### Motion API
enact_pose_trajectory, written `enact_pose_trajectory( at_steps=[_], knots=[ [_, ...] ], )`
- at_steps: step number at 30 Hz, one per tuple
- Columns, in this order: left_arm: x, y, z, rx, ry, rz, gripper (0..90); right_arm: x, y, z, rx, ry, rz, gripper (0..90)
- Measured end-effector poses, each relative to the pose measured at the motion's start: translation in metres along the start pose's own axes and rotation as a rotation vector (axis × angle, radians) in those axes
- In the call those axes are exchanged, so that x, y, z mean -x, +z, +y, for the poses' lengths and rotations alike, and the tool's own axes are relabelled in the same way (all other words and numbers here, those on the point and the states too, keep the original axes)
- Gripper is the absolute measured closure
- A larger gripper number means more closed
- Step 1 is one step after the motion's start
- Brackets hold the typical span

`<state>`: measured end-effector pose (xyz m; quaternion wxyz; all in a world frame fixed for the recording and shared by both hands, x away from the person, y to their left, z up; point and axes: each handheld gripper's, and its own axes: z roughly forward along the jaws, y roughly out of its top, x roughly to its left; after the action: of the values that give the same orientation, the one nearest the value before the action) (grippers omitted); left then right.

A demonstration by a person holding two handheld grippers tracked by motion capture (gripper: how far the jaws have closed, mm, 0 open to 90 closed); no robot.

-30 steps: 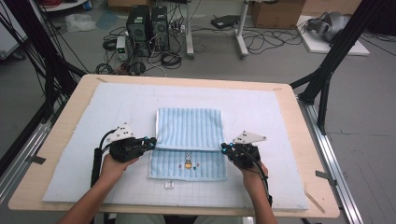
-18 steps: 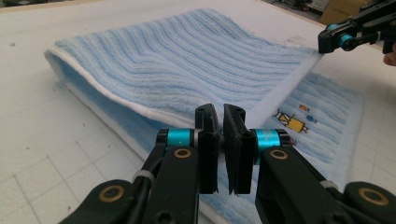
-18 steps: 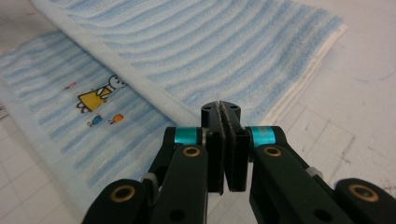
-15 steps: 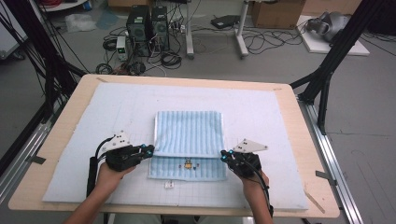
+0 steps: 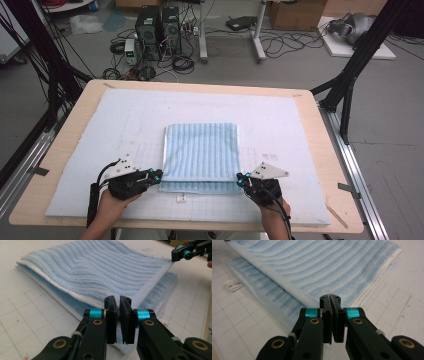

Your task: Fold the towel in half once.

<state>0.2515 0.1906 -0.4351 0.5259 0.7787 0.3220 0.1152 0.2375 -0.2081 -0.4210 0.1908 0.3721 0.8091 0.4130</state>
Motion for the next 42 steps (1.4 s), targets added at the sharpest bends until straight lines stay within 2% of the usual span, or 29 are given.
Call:
enact_pose_trajectory(
  at_steps=[3, 6, 9, 10, 11, 13, 15, 16, 17, 18, 19, 20, 22, 25, 29, 32, 36, 37, 38, 39, 40, 42],
  knots=[
    [0.001, -0.002, -0.002, -0.004, -0.003, 0.002, 83.9, -0.002, -0.003, -0.002, -0.008, -0.004, -0.008, 89.9],
    [0.004, -0.004, -0.007, -0.014, -0.012, -0.002, 83.9, -0.003, -0.010, -0.009, -0.006, 0.026, -0.011, 89.8],
    [0.006, -0.003, -0.008, -0.022, -0.009, -0.003, 83.9, -0.005, -0.010, -0.010, -0.002, 0.026, -0.010, 88.2],
    [0.007, -0.003, -0.009, -0.023, -0.005, -0.005, 83.9, -0.006, -0.005, -0.010, -0.007, 0.037, -0.004, 74.0],
    [0.008, -0.003, -0.008, -0.020, -0.005, -0.004, 83.9, -0.007, -0.001, -0.010, -0.017, 0.042, -0.009, 68.1],
    [0.007, -0.004, -0.008, -0.019, -0.005, -0.003, 83.9, -0.007, 0.007, -0.011, -0.029, 0.058, -0.009, 64.7],
    [0.006, -0.004, -0.008, -0.017, -0.011, -0.003, 83.9, -0.005, 0.018, -0.011, -0.054, 0.067, -0.010, 66.2],
    [0.006, -0.003, -0.008, -0.018, -0.011, -0.006, 83.9, -0.005, 0.023, -0.012, -0.077, 0.070, -0.009, 71.6],
    [0.006, -0.003, -0.008, -0.018, -0.011, -0.006, 83.9, -0.005, 0.023, -0.012, -0.077, 0.070, -0.009, 71.6],
    [0.006, -0.003, -0.009, -0.018, -0.012, -0.006, 83.9, -0.005, 0.026, -0.014, -0.084, 0.062, -0.004, 75.9],
    [0.006, -0.003, -0.009, -0.018, -0.013, -0.008, 83.9, -0.004, 0.025, -0.013, -0.081, 0.068, 0.009, 84.0],
    [0.007, -0.003, -0.009, -0.018, -0.013, -0.010, 83.9, -0.004, 0.024, -0.012, -0.085, 0.053, 0.010, 86.1],
    [0.007, -0.003, -0.008, -0.014, -0.013, -0.010, 83.9, -0.005, 0.019, -0.011, -0.084, 0.040, 0.009, 86.9],
    [0.008, -0.004, -0.007, -0.007, -0.007, -0.014, 83.9, -0.004, 0.015, -0.009, -0.064, 0.045, 0.009, 86.8],
    [0.011, -0.008, -0.004, 0.007, -0.009, -0.024, 83.9, -0.005, 0.000, -0.004, -0.030, 0.044, 0.017, 86.9],
    [0.013, -0.011, -0.007, -0.003, -0.014, -0.028, 83.9, -0.009, -0.004, -0.007, -0.062, 0.036, 0.035, 86.9],
    [0.015, -0.008, -0.011, -0.029, -0.016, -0.029, 83.2, -0.012, -0.001, -0.010, -0.100, 0.027, 0.034, 86.6],
    [0.015, -0.006, -0.012, -0.051, -0.020, -0.030, 81.8, -0.011, 0.005, -0.014, -0.146, 0.029, 0.037, 83.3],
    [0.013, -0.003, -0.015, -0.077, -0.049, -0.017, 77.0, -0.011, 0.006, -0.015, -0.143, 0.036, 0.038, 77.6],
    [0.011, -0.003, -0.015, -0.080, -0.077, -0.007, 67.1, -0.010, 0.005, -0.014, -0.126, 0.046, 0.045, 73.6],
    [0.008, -0.003, -0.015, -0.077, -0.095, -0.001, 61.2, -0.009, 0.004, -0.014, -0.113, 0.057, 0.038, 69.4],
    [0.005, -0.004, -0.014, -0.065, -0.099, 0.009, 60.9, -0.007, 0.002, -0.013, -0.093, 0.064, 0.034, 69.0]
  ],
)
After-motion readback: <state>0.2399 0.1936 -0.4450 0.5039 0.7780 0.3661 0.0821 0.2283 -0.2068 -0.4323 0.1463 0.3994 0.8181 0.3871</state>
